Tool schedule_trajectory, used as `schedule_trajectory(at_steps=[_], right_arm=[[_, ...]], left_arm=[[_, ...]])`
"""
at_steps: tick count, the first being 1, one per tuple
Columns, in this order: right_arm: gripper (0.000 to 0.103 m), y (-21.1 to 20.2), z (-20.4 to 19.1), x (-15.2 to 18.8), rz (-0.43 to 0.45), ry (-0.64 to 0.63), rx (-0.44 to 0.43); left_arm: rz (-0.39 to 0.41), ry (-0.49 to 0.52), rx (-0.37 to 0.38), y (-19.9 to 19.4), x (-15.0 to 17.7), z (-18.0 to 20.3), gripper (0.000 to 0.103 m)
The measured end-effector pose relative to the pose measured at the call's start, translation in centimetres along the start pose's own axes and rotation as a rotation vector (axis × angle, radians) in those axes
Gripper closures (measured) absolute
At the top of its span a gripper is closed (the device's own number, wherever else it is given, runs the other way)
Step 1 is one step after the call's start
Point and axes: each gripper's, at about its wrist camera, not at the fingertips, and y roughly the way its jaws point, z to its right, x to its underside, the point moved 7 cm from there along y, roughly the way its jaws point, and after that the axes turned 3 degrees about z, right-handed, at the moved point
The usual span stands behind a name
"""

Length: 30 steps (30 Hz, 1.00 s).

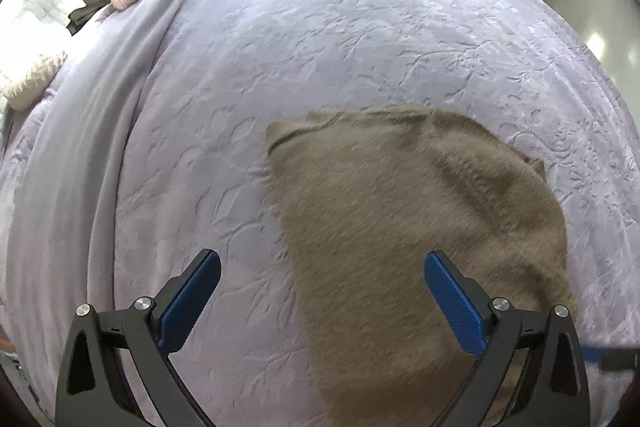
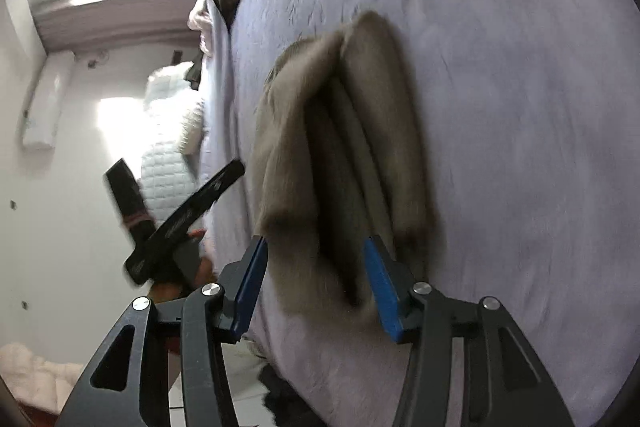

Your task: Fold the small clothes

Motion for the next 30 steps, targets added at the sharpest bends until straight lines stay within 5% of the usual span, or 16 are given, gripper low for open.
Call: schedule_trajectory(at_steps=[5,12,13,14,18,23,30], right_arm=[[0.048,1.7,0.8,3.5,0.014,0.052,-0.042],[0.049,4.6,1.1,1.2,0.207,0.038,0.034],[0.064,4.9,1.1,0.8,0.218,0.051,0.033],[0.091,5.2,1.0,0.5,0.219,0.074,0.028],[0.092,4.1,-2.3,1.0,0.229,0.086,-0.130],[0.092,3.0,-4.3,3.1,0.216,0.087,-0.191],[0.091,3.3,2.7,3.5,0.194,0.157,0.038]], left_arm=[[-0.036,-0.019,0.010,0.9,0.6,0.1,0.001],[-0.025,-0.005,0.048,0.9,-0.6,1.9,0.001],[-0.028,0.002,0.053,1.0,-0.6,2.2,0.001],[-0.034,0.012,0.057,1.1,-0.6,2.6,0.001],[-0.020,0.078,0.101,0.0,-0.1,4.9,0.001],[-0.036,0.123,0.155,-0.3,1.5,7.7,0.001],[-0.040,0.153,0.135,0.6,3.1,8.8,0.001]])
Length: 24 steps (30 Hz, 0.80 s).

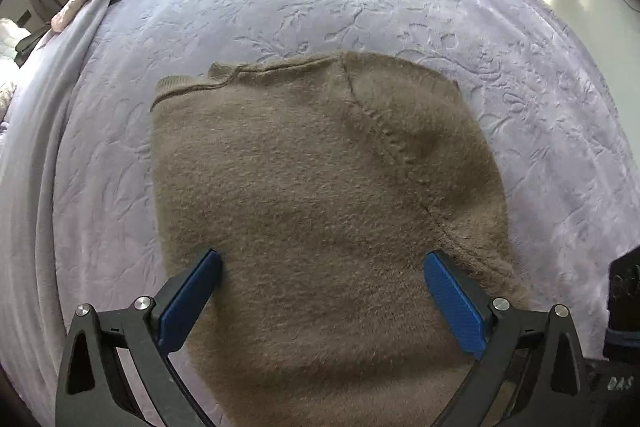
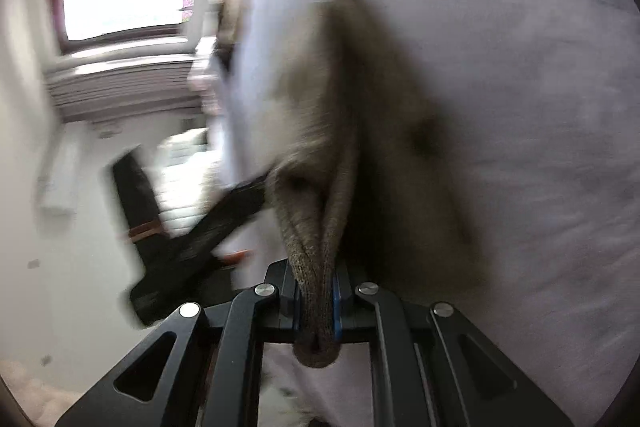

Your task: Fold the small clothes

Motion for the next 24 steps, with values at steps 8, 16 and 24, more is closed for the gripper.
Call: schedule_trajectory(at_steps=[8,16,24], right_arm=[[0.057,-3.8,-3.5,-3.1,0.017,-0.156,0.045],[0.063,3.0,-5.8,-11.1,-0.012,-0.178,0.097],[0.096,2.9,-8.1,-12.2,-0.023,-0.422,0.300]], left_arm=[[0.006,-0.116,0.015,-2.5,0.5,-6.2,0.001],[-0.010,-0.235,-0.052,-2.3,2.0,-11.6,0.001],[-0.014,-0.175,-0.053,-0.4,3.7,-10.2,0.001]])
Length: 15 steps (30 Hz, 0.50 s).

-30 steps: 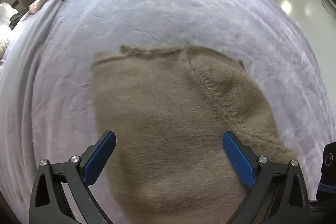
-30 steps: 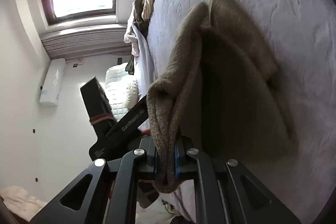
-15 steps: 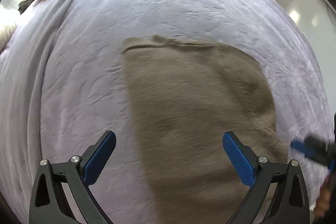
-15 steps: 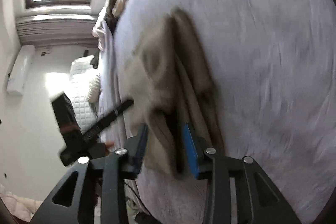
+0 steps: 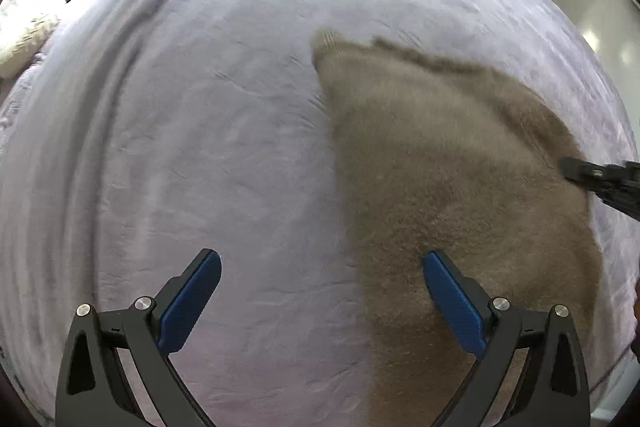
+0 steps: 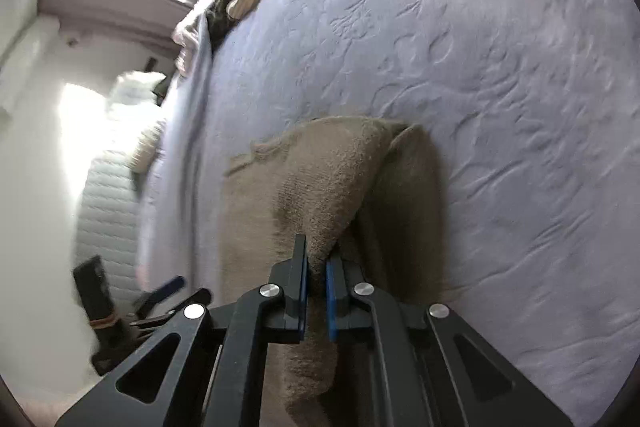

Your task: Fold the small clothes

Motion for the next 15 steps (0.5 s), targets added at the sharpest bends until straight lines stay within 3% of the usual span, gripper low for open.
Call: schedule_trajectory(at_steps=[3,8,9,11,13,15], right_arm=[[0.096,2.1,2.7,0.9,-0.051,-0.014,0.099],[0.094,0.7,4.7,1.6,-0.019,0.122,0.056],[0.091,0.3,4.7,1.7,-0.021,0.128,0.062],[0.070,-0.7,4.6,1.8,-0.025,0.132,0.104],[0.069,-2.1,3.5,2.4,-0.022,0.118,0.122],[0.069,-3.7,1.7,3.5,-0.018,0.091,0.072]], left_arm=[[0.008,-0.030,0.020,0.5,0.4,0.8,0.001],[-0.018,-0.049,0.042,0.5,0.7,0.2,0.001],[-0.022,-0.048,0.041,0.4,0.6,0.1,0.001],[-0.017,-0.044,0.034,-0.4,0.6,-0.3,0.001],[-0.004,-0.033,0.045,-1.4,0.7,-0.1,0.001],[0.001,-0.013,0.049,-2.0,1.1,0.0,0.001]])
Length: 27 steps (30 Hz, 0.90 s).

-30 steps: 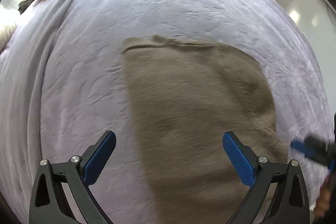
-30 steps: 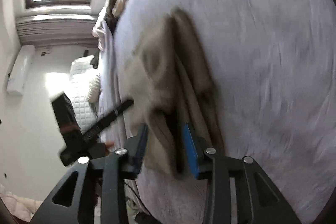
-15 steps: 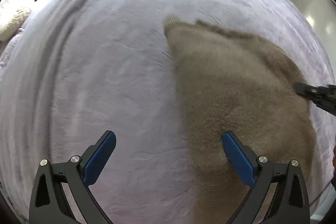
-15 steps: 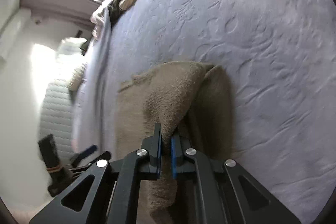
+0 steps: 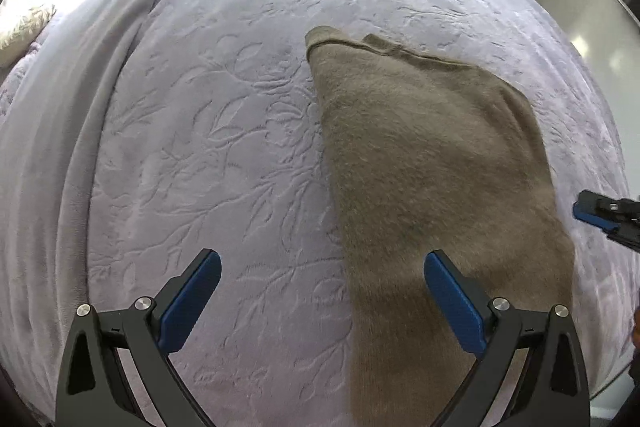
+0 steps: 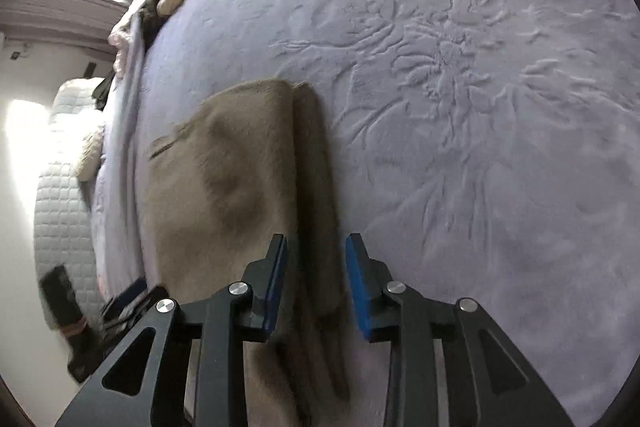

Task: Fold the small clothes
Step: 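Open the right gripper and lift it off the folded sweater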

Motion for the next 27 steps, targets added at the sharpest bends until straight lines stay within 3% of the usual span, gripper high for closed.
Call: schedule_trajectory(at_steps=[3,5,9,10,13,19,21,23,27], right_arm=[[0.073,-1.5,-2.5,2.6,-0.003,-0.079,-0.058],[0.082,-1.2,-4.5,4.6,-0.030,-0.143,-0.074],[0.082,1.9,-3.4,8.4,-0.122,-0.241,0.114],[0.087,3.1,-2.3,9.3,-0.155,-0.234,0.159],[0.091,3.4,-1.0,10.9,-0.125,-0.198,0.145],[0.089,0.4,0.3,12.2,-0.117,-0.137,0.155],[0.085,-0.3,0.7,12.3,-0.119,-0.124,0.192],[0.071,-1.2,1.7,12.4,-0.130,-0.115,0.241],[0.070,-2.7,2.3,12.8,-0.120,-0.075,0.222]], left_arm=[[-0.034,0.030,-0.003,0.4,1.5,0.5,0.001],[-0.073,0.028,-0.001,1.2,2.7,0.6,0.001],[-0.124,0.009,0.009,2.3,4.6,0.8,0.001],[-0.134,0.004,0.013,2.4,5.0,0.8,0.001],[-0.136,0.009,0.015,2.0,5.5,0.7,0.001],[-0.143,0.012,0.017,1.4,5.6,0.1,0.001],[-0.141,0.011,0.016,1.1,5.5,0.1,0.001],[-0.144,0.009,0.019,1.0,5.4,-0.1,0.001],[-0.146,0.018,0.017,0.3,6.0,-0.1,0.001]])
